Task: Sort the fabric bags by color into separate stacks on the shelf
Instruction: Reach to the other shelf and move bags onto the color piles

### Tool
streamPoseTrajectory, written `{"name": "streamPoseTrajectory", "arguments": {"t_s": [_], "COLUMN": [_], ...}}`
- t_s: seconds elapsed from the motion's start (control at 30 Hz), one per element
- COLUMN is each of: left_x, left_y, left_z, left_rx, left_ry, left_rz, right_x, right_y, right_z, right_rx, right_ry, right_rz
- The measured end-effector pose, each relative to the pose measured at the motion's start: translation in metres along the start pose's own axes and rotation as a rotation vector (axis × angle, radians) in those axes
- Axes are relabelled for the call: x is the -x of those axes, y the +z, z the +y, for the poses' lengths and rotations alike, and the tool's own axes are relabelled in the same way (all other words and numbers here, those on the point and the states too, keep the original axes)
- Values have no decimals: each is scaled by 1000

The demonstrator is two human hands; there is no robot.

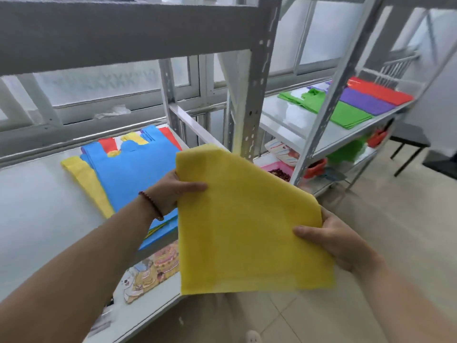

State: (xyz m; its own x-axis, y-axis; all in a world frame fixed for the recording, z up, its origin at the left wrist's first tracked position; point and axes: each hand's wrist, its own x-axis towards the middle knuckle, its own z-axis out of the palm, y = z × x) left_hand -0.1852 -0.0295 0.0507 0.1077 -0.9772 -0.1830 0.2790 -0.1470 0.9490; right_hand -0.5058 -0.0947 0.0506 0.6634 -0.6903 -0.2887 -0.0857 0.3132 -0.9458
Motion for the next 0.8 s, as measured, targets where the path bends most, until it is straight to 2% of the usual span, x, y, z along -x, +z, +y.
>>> {"name": "streamPoseTrajectory", "arguments": {"t_s": [0.13, 0.3, 0.53, 0.8], "left_x": [-35, -77, -139, -233], "left_y": [50, 113, 186, 276], "left_z": [-11, -12, -12, -21], "left_rx": [-31, -102, -187, -197], "left_ry": [-59, -90, -107, -152], "left_rz": [-186, -324, -407, -436], "right_x": [45, 85, 99, 77], "right_y": [-36, -77, -140, -264], "right_z": [11, 12, 6, -15], "right_rx": [-10, -42, -60, 15], "right_ry": [-25, -48, -64, -73], "right_rz": [163, 318, 425, 483]}}
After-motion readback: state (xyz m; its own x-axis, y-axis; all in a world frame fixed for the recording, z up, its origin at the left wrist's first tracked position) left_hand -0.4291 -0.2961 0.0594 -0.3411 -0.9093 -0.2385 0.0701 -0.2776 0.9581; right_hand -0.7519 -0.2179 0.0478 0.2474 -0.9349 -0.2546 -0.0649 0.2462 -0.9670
